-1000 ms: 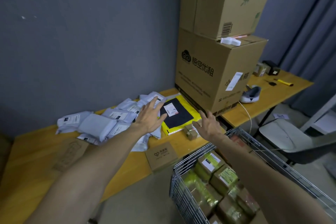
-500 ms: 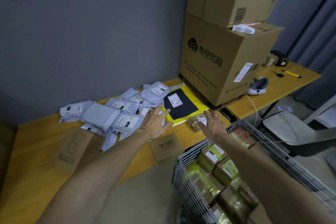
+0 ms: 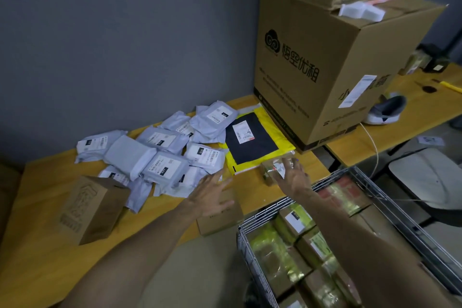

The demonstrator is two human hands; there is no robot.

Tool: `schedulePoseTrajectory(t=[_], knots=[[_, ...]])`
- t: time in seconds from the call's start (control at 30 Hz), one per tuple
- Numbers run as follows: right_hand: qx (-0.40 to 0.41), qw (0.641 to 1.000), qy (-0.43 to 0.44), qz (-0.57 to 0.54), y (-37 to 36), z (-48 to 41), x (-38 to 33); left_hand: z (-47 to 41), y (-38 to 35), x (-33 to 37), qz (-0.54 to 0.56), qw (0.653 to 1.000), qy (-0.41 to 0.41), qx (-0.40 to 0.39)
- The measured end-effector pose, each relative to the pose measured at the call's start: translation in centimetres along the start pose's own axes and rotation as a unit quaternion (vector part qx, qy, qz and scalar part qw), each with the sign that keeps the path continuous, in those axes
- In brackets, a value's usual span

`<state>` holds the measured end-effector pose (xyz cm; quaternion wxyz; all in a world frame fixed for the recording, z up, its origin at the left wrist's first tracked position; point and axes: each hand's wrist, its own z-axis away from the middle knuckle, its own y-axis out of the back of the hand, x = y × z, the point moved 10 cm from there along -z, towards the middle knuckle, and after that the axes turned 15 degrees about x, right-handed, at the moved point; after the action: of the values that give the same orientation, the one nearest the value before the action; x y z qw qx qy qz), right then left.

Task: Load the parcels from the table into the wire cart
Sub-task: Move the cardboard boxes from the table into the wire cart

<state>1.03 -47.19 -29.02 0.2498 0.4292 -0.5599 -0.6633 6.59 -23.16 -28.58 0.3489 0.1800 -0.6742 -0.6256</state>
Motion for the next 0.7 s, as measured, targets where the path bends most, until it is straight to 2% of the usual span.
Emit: schedulePoseTrajectory(t=[0.23, 0.4, 0.53, 0.6, 0.7], knots=[[-0.066, 0.998, -0.022, 0.006, -4.8, -2.9, 1.7, -0.5, -6.6, -0.4, -0.014, 0.997, 0.000, -0.072], [-0.049, 0.998, -0.046, -0.011, -7.9, -6.5, 2.1, -0.7, -11.6, -1.7, -0.083, 0.986, -0.066, -0.127], [-0.055, 0.996, -0.066, 0.000, -11.0, -8.1, 2.3, -0.8, -12.6, -2.3, -0.071, 0.985, -0.091, -0.125], [-0.055, 0.997, -0.041, 0.039, -12.6, -7.9, 2.4, -1.8, -12.2, -2.8, -0.076, 0.988, -0.078, -0.108], [-0.054, 0.996, 0.006, 0.066, -13.7, -6.8, 2.0, -4.0, -11.6, -4.5, -0.054, 0.995, 0.017, -0.081]])
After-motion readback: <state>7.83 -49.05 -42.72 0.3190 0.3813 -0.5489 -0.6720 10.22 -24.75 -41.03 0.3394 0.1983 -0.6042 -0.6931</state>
